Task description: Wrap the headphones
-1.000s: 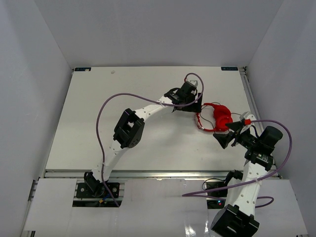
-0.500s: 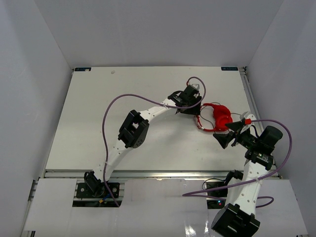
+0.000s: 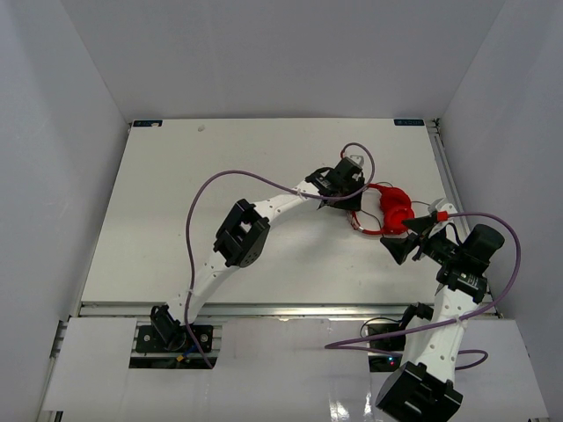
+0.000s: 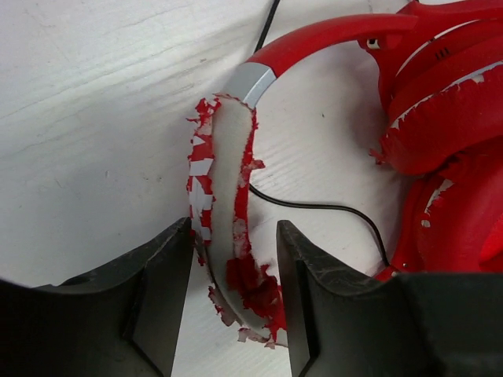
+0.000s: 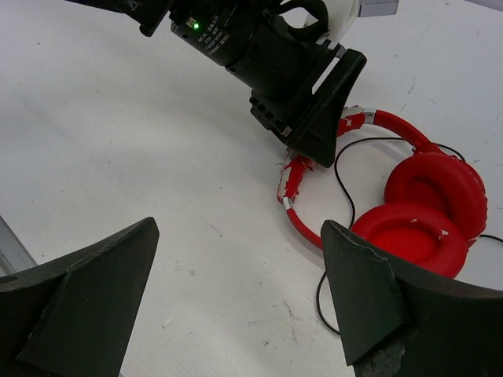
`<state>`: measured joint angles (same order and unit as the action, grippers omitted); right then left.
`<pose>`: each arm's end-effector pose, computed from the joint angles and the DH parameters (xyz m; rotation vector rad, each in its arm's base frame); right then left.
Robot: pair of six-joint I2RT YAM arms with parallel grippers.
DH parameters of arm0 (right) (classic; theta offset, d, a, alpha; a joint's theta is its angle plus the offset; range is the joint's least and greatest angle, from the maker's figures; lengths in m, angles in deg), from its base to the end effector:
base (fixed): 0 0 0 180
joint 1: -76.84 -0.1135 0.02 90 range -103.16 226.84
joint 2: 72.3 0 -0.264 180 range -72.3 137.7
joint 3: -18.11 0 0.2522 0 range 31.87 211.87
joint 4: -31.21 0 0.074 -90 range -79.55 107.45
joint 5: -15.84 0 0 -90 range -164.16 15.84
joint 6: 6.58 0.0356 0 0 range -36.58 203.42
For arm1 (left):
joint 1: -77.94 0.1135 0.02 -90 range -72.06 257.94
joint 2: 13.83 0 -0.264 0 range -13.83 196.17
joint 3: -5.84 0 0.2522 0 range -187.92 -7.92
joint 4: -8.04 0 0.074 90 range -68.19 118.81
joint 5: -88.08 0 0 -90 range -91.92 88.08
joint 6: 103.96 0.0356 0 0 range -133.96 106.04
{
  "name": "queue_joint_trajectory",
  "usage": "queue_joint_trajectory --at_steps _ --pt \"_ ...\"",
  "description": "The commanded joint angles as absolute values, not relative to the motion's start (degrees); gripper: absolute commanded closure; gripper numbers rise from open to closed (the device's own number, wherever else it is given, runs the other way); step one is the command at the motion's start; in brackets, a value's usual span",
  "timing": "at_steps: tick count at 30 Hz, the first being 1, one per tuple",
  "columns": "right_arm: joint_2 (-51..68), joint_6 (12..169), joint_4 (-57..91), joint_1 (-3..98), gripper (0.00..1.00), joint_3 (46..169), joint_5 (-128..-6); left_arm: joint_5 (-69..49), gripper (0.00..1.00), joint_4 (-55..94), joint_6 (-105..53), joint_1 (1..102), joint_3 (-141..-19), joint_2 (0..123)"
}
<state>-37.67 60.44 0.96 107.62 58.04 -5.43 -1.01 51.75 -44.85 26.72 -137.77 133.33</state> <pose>0.1310 -0.0394 0.2502 -0.5895 1.6501 0.5166 0.3561 -0.4424 0.1606 0.4331 2.4595 -0.6268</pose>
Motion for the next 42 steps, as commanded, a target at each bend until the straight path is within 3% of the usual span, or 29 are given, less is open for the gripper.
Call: queue_joint_trajectory --at_steps 1,7,12,20,28,35,42 --pt "-37.41 60.38 2.03 108.13 0.10 59.10 -5.05 -1.53 0.56 52.07 -45.30 26.08 -139.33 133.60" --pt "-38.32 60.22 1.64 108.22 0.10 58.69 -2.45 1.40 0.84 53.17 -45.57 26.08 -136.66 131.42" --pt "-37.59 53.13 -7.53 108.13 0.10 63.98 -2.39 3.63 0.99 52.82 -46.02 26.18 -130.91 124.35" --pt "-21.85 30.07 -37.94 107.66 0.10 85.47 -8.75 5.77 1.00 48.52 -44.02 27.69 -111.98 101.38" --pt "-14.30 4.93 -55.80 98.27 0.10 92.06 -10.49 6.02 1.00 43.53 -45.81 31.18 -84.35 76.39" --pt "-16.13 4.78 -46.01 84.51 0.10 88.66 -8.87 5.48 1.00 44.54 -44.94 32.64 -74.46 60.72" --pt "-17.40 25.90 -21.80 78.83 0.10 82.57 -7.14 5.22 1.00 48.51 -45.20 32.94 -74.53 51.90"
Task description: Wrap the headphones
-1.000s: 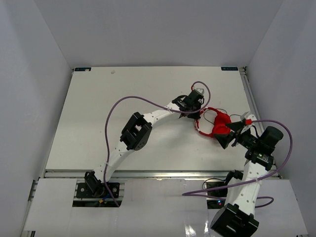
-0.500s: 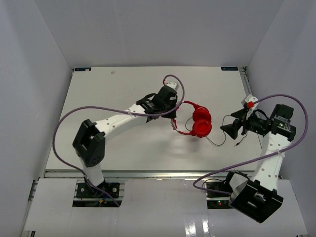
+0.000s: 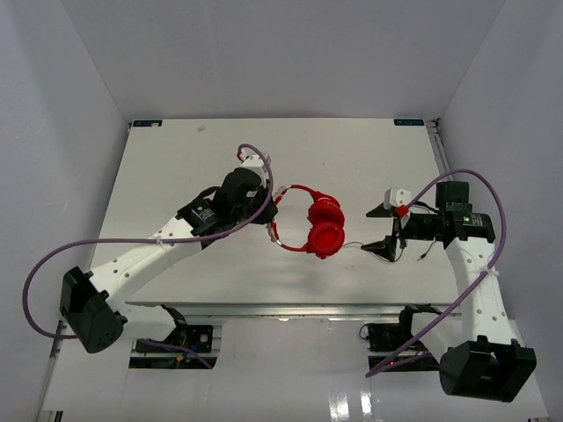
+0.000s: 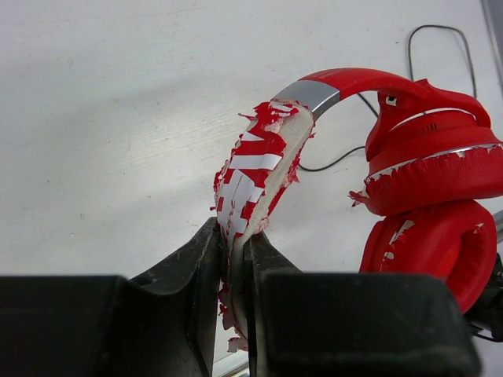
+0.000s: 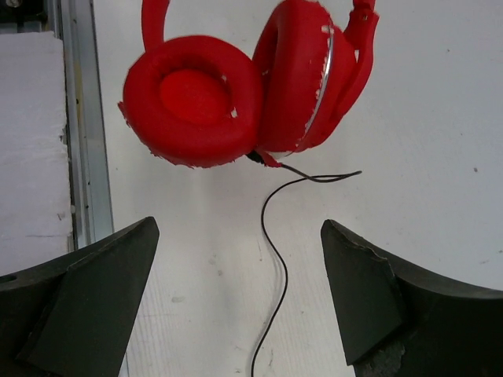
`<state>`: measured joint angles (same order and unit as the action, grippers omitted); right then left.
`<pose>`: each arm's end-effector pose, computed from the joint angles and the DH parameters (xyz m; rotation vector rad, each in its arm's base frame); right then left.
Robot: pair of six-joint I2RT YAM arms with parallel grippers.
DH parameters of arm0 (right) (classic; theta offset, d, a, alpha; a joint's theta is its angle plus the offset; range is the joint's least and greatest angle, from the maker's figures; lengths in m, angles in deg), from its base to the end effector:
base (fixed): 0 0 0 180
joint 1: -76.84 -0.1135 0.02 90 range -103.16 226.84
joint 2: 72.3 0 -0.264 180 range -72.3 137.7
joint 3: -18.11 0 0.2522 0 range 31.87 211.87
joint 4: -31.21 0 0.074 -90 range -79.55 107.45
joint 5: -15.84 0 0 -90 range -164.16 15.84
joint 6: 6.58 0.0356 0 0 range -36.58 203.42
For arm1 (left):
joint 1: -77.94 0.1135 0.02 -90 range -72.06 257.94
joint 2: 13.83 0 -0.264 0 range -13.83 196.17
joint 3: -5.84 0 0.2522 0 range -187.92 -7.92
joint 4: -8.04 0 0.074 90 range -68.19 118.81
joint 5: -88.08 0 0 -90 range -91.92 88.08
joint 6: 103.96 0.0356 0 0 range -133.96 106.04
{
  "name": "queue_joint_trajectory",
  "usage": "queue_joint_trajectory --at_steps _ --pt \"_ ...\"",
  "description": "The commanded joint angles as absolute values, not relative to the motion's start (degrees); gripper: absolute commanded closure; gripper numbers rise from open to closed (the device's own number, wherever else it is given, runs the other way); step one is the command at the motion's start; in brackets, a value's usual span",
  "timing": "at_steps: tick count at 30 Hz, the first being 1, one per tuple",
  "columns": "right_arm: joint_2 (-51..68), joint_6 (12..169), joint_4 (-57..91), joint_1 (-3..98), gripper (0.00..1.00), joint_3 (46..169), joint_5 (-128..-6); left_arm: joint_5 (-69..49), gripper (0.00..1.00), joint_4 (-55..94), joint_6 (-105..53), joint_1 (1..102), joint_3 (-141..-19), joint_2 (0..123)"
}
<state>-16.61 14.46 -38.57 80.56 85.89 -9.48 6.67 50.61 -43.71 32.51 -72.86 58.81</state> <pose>0.1672 0.0214 0.3090 -1.3648 1.4629 0.6659 0.2001 -0.1956 0.3271 0.2232 2.2471 -0.5594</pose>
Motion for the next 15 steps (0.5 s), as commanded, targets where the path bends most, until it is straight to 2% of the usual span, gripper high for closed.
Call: queue_joint_trajectory --at_steps 1,6,15 --pt "-17.99 29.82 -17.93 78.63 0.10 81.22 -7.13 4.57 1.00 49.01 -45.40 32.94 -74.64 51.00" --pt "-19.80 50.64 10.01 77.36 0.10 72.40 -9.91 2.90 1.00 50.46 -45.96 32.94 -75.09 47.60" --pt "-7.28 71.37 34.35 70.37 0.10 70.97 -9.02 -0.15 1.00 52.38 -47.67 32.94 -82.33 47.58"
